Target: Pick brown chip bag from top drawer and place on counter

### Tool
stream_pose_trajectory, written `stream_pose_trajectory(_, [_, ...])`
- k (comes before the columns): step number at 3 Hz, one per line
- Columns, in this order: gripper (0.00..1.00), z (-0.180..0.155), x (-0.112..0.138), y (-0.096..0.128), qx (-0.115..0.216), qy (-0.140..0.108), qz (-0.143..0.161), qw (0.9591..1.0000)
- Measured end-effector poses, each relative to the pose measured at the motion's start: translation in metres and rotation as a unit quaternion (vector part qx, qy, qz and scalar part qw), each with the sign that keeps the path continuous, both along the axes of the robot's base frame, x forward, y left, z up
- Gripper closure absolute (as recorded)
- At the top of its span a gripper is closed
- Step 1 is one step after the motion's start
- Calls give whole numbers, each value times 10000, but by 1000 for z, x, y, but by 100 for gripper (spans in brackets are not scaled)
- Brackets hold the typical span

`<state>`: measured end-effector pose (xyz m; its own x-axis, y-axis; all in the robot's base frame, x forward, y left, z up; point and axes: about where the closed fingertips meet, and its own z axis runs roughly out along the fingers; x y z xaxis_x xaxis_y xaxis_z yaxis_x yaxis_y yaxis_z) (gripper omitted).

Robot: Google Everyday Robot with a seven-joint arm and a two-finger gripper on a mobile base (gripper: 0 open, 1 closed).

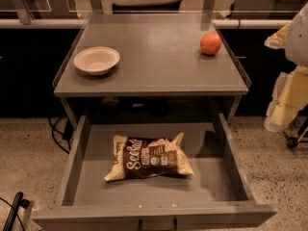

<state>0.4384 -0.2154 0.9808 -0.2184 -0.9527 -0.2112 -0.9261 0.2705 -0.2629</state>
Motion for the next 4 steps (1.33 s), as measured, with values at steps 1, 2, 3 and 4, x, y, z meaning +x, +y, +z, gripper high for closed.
stream_pose_trajectory(1, [0,0,0,0,3,0,-1,10000])
stream_pose_trajectory(2, [0,-7,5,-2,440,7,-149,9989])
stream_pose_trajectory(3, [0,-40,13,-7,1281,115,-406,9909])
stream_pose_trajectory(4, [0,-70,23,3,2327,180,-582,9706])
